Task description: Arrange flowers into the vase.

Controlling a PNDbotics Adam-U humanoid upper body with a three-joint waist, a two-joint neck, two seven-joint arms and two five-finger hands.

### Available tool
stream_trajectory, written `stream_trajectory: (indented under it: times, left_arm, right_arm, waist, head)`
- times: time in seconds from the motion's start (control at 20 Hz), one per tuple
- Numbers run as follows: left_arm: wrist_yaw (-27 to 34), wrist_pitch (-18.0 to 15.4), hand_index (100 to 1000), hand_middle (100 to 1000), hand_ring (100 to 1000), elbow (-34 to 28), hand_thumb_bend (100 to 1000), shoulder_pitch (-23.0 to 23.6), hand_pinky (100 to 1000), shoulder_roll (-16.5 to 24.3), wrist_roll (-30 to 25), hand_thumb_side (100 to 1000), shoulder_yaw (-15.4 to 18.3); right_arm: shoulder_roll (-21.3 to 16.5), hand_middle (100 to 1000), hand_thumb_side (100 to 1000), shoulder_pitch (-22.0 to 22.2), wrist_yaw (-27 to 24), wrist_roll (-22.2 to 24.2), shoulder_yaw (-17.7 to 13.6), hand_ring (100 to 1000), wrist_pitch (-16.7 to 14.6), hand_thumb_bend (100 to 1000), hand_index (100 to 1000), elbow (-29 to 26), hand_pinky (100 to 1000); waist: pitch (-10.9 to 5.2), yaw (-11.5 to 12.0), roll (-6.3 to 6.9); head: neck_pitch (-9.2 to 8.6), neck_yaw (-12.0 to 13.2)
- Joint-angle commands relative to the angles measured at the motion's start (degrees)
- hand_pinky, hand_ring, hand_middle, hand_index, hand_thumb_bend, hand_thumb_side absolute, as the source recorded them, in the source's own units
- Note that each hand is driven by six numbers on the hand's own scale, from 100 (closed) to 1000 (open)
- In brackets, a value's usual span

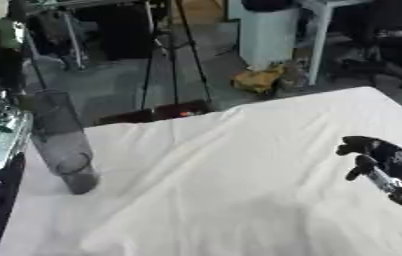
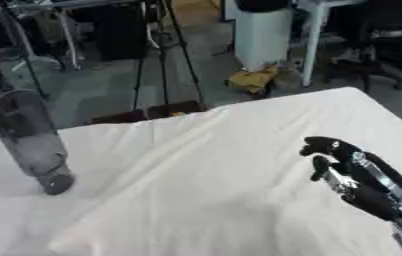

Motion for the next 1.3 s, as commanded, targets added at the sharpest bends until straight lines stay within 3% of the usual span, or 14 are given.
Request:
stream_trajectory:
  times: [0.05, 0.2, 0.25, 0.3, 0.5, 0.9, 1.3]
  left_arm:
    - [-1.2, 2.4, 100, 100, 100, -1.4, 716, -0.8, 100, 1.5, 0.5, 838, -0.2]
    - [-1.5, 3.0, 100, 100, 100, -1.8, 716, -0.8, 100, 1.5, 0.6, 838, -0.2]
    - [-1.3, 3.3, 193, 100, 100, -1.4, 659, -0.5, 100, 1.0, 0.6, 867, -0.4]
    - [-1.1, 3.4, 220, 100, 100, -0.8, 638, -0.4, 100, 0.4, 0.8, 878, -0.7]
    - [0.5, 1.9, 243, 100, 107, 0.9, 588, -0.3, 100, -0.6, 2.6, 888, -1.1]
    - [1.6, -0.8, 340, 100, 229, 3.0, 590, -0.3, 248, -0.7, 6.4, 892, -1.3]
    - [0.6, -0.9, 415, 237, 377, 3.6, 585, -0.2, 415, 0.2, 9.1, 895, -1.0]
  right_arm:
    - [-1.1, 729, 645, -0.6, 0.0, 0.2, -0.7, 904, -0.1, 142, 899, -0.5, 572]
    - [-1.1, 729, 645, -0.6, 0.0, 0.2, -0.7, 904, -0.1, 142, 899, -0.5, 572]
    - [-1.1, 729, 645, -0.7, 0.0, 0.2, -0.7, 903, -0.1, 145, 899, -0.5, 572]
    - [-1.0, 728, 645, -0.7, 0.0, 0.2, -0.7, 903, -0.1, 146, 899, -0.5, 572]
    - [-1.0, 728, 644, -0.7, 0.1, 0.3, -0.7, 903, -0.2, 148, 899, -0.5, 572]
    - [-0.9, 728, 644, -0.9, 0.1, 0.5, -0.7, 903, -0.2, 151, 899, -0.5, 571]
    - [-0.8, 726, 643, -0.9, 0.1, 0.6, -0.7, 901, -0.3, 156, 898, -0.4, 571]
  waist:
    - [-1.53, 0.0, 0.4]
    - [-1.53, 0.0, 0.39]
    - [-1.34, -0.3, 0.29]
    - [-1.25, -0.4, 0.23]
    - [-1.01, -0.8, 0.14]
    - [-0.79, -1.2, 0.16]
    - [-0.67, -0.8, 0.01]
  head:
    - [-0.58, -0.1]
    - [-0.58, -0.1]
    - [-0.69, -0.1]
    - [-0.74, -0.1]
    - [-0.89, -0.1]
    - [-1.12, 0.0]
    - [-1.2, -0.1]
